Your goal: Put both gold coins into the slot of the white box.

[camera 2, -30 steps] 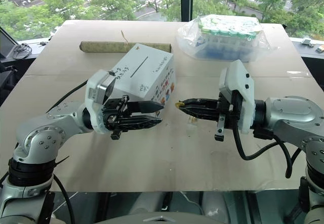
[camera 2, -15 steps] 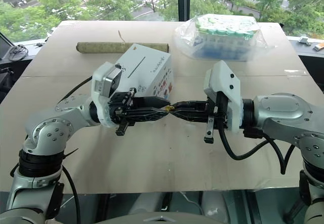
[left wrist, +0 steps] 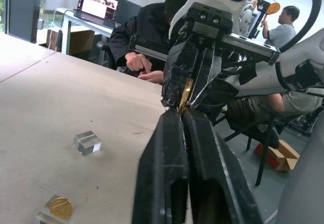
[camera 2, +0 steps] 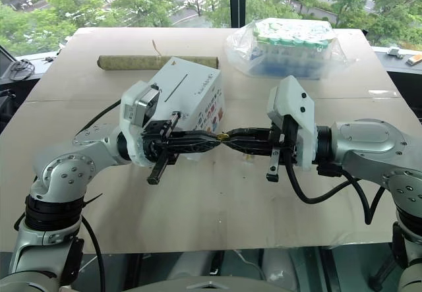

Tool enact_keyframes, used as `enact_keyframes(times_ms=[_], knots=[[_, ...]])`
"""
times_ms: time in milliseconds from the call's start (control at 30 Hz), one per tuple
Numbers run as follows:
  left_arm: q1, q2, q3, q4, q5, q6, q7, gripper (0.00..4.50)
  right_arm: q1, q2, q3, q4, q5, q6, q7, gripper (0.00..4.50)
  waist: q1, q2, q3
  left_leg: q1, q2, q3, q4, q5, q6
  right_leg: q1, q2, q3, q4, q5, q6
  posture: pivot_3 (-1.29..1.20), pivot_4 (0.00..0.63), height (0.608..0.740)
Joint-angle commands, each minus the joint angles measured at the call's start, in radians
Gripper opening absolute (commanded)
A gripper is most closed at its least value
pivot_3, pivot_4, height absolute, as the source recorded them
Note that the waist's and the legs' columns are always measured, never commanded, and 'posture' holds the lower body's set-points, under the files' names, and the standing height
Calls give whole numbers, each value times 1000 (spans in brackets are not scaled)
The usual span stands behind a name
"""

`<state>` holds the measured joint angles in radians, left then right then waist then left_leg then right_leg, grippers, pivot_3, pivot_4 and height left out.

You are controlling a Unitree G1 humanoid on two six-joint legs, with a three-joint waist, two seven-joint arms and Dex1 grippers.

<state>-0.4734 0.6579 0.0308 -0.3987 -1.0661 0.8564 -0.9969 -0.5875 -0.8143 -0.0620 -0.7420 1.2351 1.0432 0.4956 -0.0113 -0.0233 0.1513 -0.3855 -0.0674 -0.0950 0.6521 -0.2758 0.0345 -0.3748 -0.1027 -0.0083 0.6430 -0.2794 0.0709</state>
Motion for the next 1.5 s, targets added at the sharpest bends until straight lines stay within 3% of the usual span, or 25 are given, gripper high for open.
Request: enact_keyframes(times_ms=[33,1500], knots=[[-21,-6,17,-19,-31,6,-2,140,-14,-11,-13,-26,45,-20,3,0,0,0,0,0,0,0,0,0,0,0,0,0,0,0,0,0,150,740],[33,-38,-3,-38,100,-105,-54,140,-3,-42,-6,-22,56,-44,0,0,1,0,0,0,0,0,0,0,0,0,0,0,0,0,0,0,150,740]])
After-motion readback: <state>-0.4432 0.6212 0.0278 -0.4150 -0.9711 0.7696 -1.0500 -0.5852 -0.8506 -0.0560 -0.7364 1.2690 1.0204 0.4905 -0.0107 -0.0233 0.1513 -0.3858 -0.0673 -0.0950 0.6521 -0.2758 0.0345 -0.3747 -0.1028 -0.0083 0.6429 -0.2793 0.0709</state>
